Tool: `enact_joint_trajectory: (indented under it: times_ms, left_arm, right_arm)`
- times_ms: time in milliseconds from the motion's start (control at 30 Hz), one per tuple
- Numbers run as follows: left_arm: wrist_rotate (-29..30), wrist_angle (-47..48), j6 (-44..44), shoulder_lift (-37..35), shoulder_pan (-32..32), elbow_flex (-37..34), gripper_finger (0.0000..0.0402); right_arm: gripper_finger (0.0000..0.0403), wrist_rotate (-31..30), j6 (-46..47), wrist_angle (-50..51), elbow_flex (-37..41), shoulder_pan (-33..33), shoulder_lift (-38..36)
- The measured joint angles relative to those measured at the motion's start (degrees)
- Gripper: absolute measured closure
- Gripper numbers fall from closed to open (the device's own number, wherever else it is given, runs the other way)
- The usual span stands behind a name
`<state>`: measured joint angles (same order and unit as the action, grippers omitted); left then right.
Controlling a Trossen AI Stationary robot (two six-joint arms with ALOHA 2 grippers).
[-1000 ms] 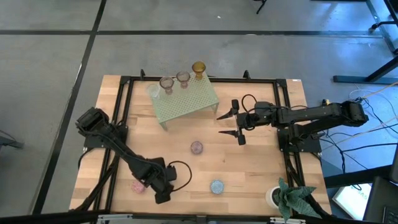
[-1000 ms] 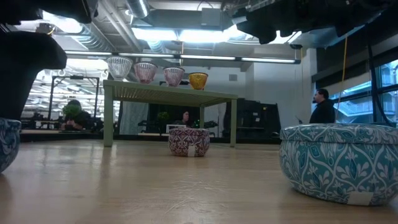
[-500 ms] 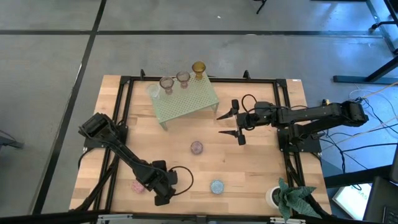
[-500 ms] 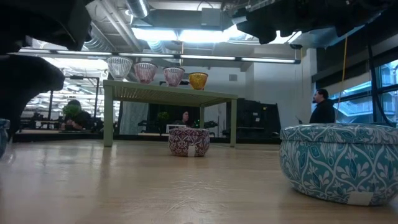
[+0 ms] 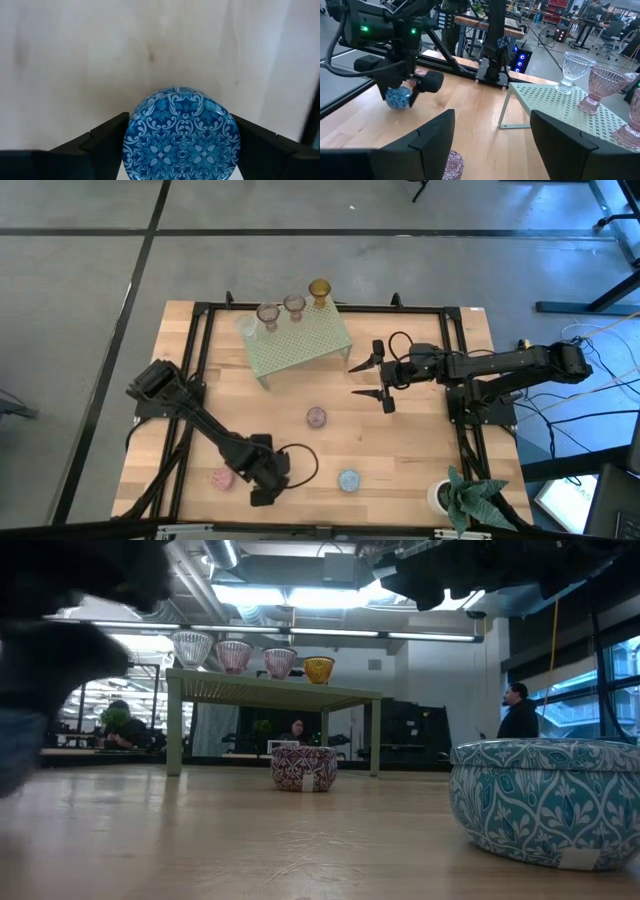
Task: Pick & Place candle stick holders
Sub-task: Put the blue scented candle on the shelf
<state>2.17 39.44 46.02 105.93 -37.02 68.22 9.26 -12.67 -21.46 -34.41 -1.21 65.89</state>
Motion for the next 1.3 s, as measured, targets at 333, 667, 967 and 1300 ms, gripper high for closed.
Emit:
enact_joint_trajectory:
  times_ms: [333,667,967,1300]
  left_arm:
    - [6.0,19.7,-10.1,0.0,9.6,11.9,0.0098]
    - [13.6,44.2,-24.1,-0.1,16.9,27.8,0.0098]
    - [19.3,50.2,-27.1,-2.9,24.6,32.5,0.0098]
    - [19.0,50.2,-27.8,-4.2,33.6,32.5,0.0098]
  right_arm:
    - [0.0139,0.0,0.0,-0.1,0.0,0.0,0.0]
    - [0.0139,0.0,-1.0,-0.1,0.0,0.0,0.0]
    - [0.0139,0.0,-1.5,0.0,0.0,0.0,0.0]
    - [0.0139,0.9,-1.5,0.3,0.0,0.0,0.0]
